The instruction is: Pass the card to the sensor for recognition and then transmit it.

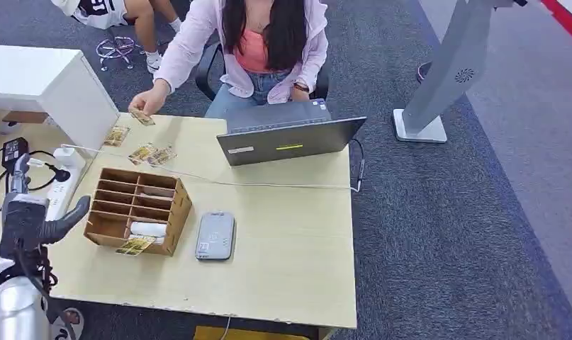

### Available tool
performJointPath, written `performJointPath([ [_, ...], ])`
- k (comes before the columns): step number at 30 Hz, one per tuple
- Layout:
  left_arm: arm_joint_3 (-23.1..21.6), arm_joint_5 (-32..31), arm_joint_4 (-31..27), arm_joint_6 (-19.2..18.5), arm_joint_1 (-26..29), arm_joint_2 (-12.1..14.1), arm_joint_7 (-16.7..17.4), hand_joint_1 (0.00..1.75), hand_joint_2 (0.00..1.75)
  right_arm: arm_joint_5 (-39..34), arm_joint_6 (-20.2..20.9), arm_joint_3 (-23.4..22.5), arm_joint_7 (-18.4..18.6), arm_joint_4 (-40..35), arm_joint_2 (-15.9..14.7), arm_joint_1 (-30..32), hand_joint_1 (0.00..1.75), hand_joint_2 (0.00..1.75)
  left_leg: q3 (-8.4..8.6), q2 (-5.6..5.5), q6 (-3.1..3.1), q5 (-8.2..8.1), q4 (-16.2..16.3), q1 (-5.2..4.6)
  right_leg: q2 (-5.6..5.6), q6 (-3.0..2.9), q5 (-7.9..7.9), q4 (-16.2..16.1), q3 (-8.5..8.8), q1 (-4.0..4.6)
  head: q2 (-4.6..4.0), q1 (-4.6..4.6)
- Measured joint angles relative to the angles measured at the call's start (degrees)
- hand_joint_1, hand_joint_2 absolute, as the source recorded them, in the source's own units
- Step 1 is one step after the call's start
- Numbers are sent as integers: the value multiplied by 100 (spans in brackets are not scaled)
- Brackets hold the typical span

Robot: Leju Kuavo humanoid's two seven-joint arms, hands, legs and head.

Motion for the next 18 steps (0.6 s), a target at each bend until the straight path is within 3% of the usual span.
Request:
performJointPath([
  [18,-1122,-2417,1716,1052,-1806,260,641,0,175,527,197,11,-162,31,0,-64,0,0,-2,7,1,2,2,0,7,0,8,3,-5,0,0,0],
])
